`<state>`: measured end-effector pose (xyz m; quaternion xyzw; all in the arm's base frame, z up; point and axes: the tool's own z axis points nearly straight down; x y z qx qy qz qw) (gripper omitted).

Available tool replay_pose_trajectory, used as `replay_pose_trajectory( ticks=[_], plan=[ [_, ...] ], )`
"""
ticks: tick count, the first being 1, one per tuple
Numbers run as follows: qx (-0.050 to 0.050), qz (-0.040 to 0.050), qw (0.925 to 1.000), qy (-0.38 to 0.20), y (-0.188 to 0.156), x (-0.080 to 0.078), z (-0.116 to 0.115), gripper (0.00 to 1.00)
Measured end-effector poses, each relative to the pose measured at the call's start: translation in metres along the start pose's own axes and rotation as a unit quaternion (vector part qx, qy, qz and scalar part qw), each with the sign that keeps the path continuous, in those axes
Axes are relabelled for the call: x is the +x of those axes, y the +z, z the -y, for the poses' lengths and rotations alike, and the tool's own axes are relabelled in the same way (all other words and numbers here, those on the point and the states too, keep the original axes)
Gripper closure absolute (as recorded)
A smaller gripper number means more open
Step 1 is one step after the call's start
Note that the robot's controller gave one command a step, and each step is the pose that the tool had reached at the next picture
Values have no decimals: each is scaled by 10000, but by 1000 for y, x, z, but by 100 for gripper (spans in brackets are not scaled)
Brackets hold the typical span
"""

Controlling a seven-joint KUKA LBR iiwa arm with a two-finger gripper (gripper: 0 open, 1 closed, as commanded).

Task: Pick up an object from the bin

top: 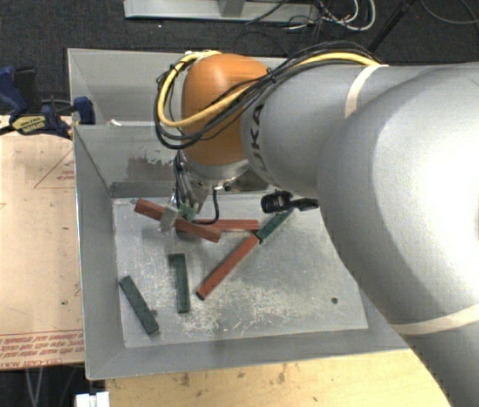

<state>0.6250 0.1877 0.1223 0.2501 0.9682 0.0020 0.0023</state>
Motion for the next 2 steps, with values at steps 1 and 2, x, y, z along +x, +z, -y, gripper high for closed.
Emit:
replay_pose_trajectory(
  ticks=[1, 2],
  plan=[
    [5, -5, 10000, -1, -4, 1, 1, 100],
    [10, -10, 10000, -2, -7, 1, 0, 100]
  ],
)
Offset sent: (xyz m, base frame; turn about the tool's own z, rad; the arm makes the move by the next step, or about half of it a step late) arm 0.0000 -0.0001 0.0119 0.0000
